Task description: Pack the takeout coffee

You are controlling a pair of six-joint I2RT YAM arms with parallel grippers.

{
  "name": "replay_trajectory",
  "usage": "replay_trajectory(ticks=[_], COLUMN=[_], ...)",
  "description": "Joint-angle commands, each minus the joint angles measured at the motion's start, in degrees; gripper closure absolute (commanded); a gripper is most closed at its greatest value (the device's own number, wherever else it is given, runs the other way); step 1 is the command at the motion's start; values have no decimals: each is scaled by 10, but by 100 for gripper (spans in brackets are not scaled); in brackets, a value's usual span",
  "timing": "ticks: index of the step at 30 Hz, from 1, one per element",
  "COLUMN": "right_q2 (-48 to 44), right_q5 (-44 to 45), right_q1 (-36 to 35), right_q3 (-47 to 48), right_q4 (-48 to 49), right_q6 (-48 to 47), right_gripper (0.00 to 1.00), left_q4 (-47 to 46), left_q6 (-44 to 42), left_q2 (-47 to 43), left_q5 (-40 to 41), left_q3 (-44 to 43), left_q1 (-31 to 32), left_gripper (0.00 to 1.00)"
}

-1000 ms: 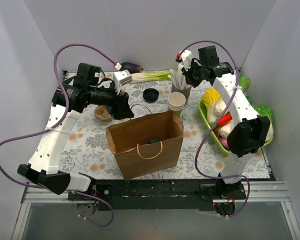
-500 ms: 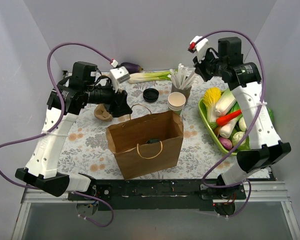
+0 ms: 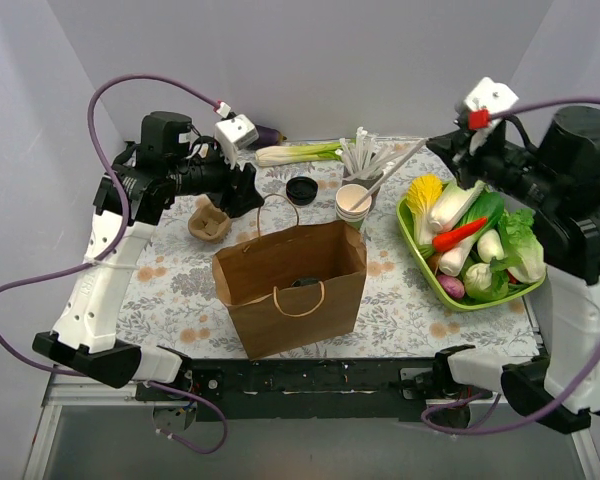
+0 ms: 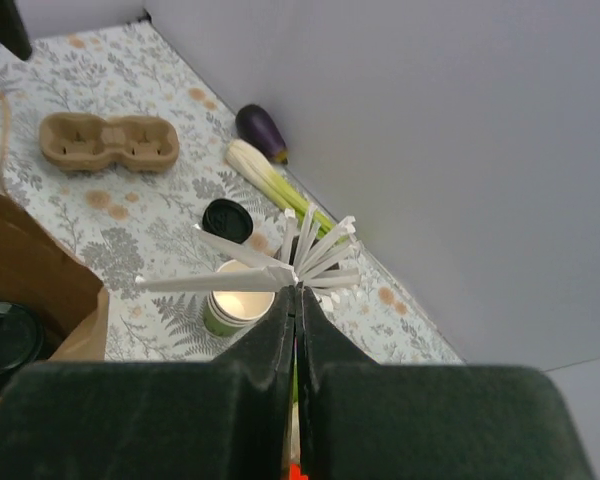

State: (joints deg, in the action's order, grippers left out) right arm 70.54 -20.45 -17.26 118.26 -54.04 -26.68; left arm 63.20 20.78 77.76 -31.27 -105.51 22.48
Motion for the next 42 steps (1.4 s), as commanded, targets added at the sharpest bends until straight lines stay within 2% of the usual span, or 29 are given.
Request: replay_trajectory(ticks=[1, 10, 16, 21, 29, 33, 36, 38, 42], right_q2=[-53, -117, -137, -121, -68, -68, -74, -80, -97], right_q5=[-45, -120, -151, -149, -178, -190, -200, -209, -231], right_q1=[2, 12, 15, 16, 17, 18, 18, 17, 17], right_q3=[25, 21, -53, -71, -15, -28, -45, -57, -114], right_q4=[-12, -21, 18, 54, 52, 39, 21, 7, 10], right_q6=[32, 79, 109, 126, 131, 124, 121, 116, 117], right_gripper=[99, 99, 99, 99, 99, 99, 99, 99, 99], left_q4=[-19, -14, -9, 7, 5, 17, 18, 4, 7], left_q6=[9, 8, 7, 7, 3, -13, -13, 8, 10], left_q2=[10, 19, 26, 35, 15, 31, 58, 76, 128], left_q5=[37, 65, 67, 40, 10, -63, -150, -190, -216], left_q3=[-23, -14, -48, -116, -108, -134, -170, -186, -229], left_q1=[0, -1, -2, -2, -2, -2, -1, 0, 19], left_gripper=[40, 39, 39, 36, 33, 30, 26, 24, 22])
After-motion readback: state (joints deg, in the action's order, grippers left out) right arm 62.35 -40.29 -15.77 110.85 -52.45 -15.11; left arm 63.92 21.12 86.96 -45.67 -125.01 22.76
